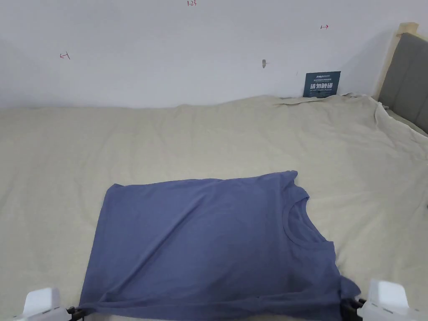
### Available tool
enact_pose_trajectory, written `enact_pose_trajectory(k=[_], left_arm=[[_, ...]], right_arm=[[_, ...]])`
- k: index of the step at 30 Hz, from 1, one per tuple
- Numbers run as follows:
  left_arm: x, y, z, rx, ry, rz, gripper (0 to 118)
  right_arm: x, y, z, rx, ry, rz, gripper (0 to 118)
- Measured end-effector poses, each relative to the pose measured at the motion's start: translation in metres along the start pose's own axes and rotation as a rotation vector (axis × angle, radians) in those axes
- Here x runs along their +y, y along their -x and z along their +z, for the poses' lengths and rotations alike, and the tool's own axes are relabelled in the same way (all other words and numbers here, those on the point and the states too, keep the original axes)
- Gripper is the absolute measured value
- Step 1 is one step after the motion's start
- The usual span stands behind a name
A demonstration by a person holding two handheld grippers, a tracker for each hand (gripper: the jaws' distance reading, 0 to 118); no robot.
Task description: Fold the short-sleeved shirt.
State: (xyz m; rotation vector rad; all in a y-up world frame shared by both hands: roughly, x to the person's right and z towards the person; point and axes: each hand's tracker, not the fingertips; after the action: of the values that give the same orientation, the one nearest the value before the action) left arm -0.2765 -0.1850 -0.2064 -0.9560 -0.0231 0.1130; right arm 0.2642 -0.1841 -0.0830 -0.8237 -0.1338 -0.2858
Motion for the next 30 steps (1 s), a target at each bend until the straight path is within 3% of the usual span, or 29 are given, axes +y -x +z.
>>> enact_pose_trajectory(k=[10,17,30], left_arm=[[0.071,-0.014,-0.006,0.004,-0.067,-0.057,1],[0.121,-0.029,-0.037,0.029,-0.064,-0.103,1],[0.154,-0.033,-0.142,0.094,0.086,-0.195,1]], right_arm=[[0.094,0.018,-0.020,0.015,-0.099,0.070,2],[0.156,0.025,-0.057,0.030,-0.115,0.059,2],[0.189,0.015,-0.174,-0.033,0.054,0.066,2]])
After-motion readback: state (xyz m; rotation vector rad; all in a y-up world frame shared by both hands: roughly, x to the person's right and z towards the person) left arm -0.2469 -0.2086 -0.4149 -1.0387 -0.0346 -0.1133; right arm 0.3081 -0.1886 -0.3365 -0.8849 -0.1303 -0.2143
